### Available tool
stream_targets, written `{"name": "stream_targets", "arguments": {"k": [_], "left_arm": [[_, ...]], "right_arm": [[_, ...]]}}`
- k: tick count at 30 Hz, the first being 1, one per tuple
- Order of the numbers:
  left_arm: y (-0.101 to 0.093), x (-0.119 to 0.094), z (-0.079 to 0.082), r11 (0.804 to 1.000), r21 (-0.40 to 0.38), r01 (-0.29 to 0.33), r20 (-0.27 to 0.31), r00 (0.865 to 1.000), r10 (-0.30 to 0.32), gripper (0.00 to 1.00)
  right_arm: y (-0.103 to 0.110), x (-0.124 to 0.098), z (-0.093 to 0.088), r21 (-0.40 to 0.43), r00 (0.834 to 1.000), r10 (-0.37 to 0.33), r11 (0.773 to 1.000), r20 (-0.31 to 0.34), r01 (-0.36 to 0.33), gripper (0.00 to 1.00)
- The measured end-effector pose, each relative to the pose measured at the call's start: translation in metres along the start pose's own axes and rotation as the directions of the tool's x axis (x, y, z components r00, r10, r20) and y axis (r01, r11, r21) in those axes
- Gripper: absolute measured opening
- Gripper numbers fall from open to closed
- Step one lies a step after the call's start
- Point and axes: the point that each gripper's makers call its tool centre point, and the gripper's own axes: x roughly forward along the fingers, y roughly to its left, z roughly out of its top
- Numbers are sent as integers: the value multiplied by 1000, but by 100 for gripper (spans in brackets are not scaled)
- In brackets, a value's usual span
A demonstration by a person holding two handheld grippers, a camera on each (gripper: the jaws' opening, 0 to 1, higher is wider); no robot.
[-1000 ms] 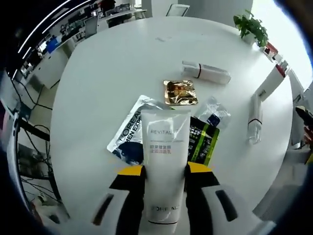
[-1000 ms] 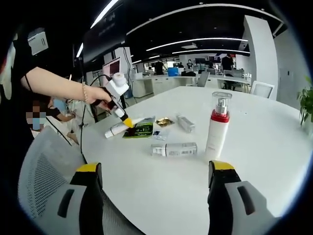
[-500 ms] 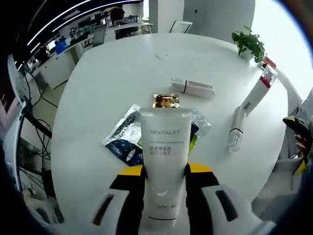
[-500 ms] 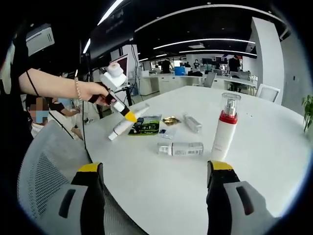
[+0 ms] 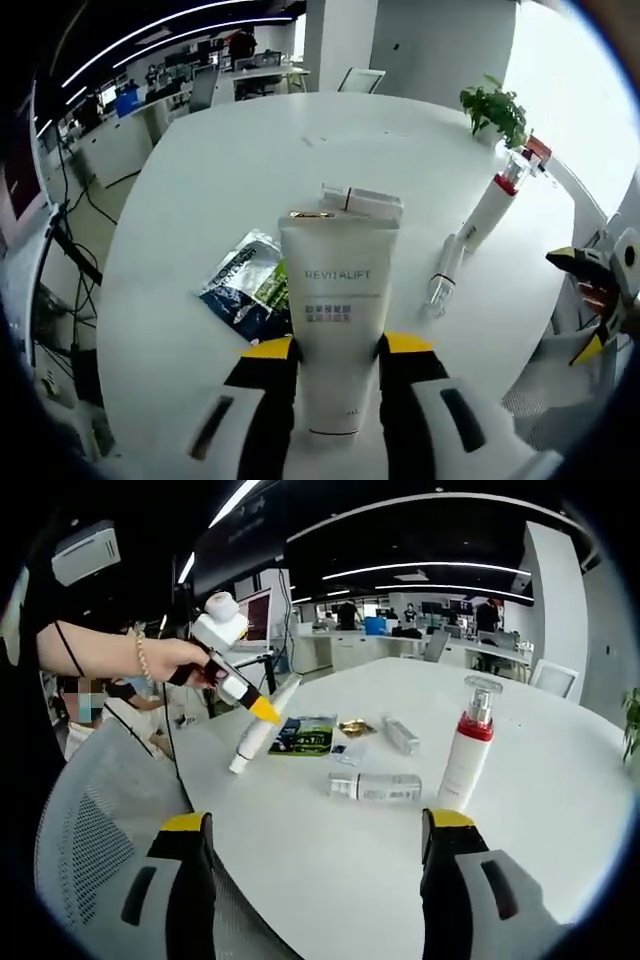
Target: Arrange the skincare products in the storage area until every visible bottle or jar stands upright without overlapping.
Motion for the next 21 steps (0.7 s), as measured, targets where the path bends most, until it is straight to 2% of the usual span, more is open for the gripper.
{"name": "stream_targets", "arguments": {"k": [7,10,15,18,21], "left_arm": [[-25,-13,-3,999,19,37,49,998,-38,37],[-45,-24,-7,998,42,56,65,996,-59,37],[-55,-30,-5,993,91,80,116,989,-91,37],[-66,-35,-10,989,111,94,137,985,-108,37],[-73,-37,-9,985,129,114,161,978,-134,37]], "right_arm": [[17,10,12,-20,999,41,999,25,-41,85],[32,24,17,-32,997,77,997,32,-76,84],[70,51,18,-97,984,177,980,-2,-177,83],[89,70,14,-137,974,226,964,-31,-228,82],[101,84,20,-146,970,238,959,-37,-241,76]]}}
